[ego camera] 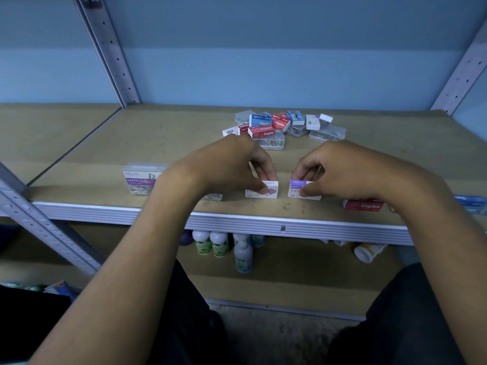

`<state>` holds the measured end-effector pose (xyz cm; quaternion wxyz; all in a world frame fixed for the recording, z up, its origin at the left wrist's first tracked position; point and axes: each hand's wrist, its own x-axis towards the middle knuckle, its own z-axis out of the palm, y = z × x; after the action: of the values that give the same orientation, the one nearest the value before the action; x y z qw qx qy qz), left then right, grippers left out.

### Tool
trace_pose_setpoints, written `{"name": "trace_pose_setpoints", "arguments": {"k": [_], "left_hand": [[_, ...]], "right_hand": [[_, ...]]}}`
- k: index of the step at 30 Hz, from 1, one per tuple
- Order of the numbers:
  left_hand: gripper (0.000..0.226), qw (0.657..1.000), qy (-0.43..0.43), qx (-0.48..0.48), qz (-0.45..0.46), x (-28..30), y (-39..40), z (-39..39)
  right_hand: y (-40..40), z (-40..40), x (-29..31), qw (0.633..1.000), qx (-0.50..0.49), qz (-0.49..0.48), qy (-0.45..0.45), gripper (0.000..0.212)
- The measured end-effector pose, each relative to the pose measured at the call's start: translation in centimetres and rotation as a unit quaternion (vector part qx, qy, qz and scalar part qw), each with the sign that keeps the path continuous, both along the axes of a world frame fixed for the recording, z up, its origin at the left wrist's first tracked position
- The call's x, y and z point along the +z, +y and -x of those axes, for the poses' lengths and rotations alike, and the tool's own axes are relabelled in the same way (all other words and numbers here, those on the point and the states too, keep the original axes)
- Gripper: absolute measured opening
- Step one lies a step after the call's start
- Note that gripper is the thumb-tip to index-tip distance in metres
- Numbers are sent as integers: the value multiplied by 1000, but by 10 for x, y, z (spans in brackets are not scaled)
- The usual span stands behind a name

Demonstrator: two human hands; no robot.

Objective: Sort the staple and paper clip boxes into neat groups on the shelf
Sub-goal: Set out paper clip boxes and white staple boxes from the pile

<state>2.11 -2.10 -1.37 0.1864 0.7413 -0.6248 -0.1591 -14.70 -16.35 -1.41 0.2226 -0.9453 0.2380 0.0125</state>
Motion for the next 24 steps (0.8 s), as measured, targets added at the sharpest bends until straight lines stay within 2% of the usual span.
{"name": "trace_pose_setpoints", "arguments": {"k": [20,24], "left_hand": [[17,1000,-4,-6,-22,5,2,5],[18,1000,4,3,-2,5,4,4]], "right_hand": [[5,4,4,1000,7,-12,24,13],[5,7,5,1000,8,-19,12,12]]}}
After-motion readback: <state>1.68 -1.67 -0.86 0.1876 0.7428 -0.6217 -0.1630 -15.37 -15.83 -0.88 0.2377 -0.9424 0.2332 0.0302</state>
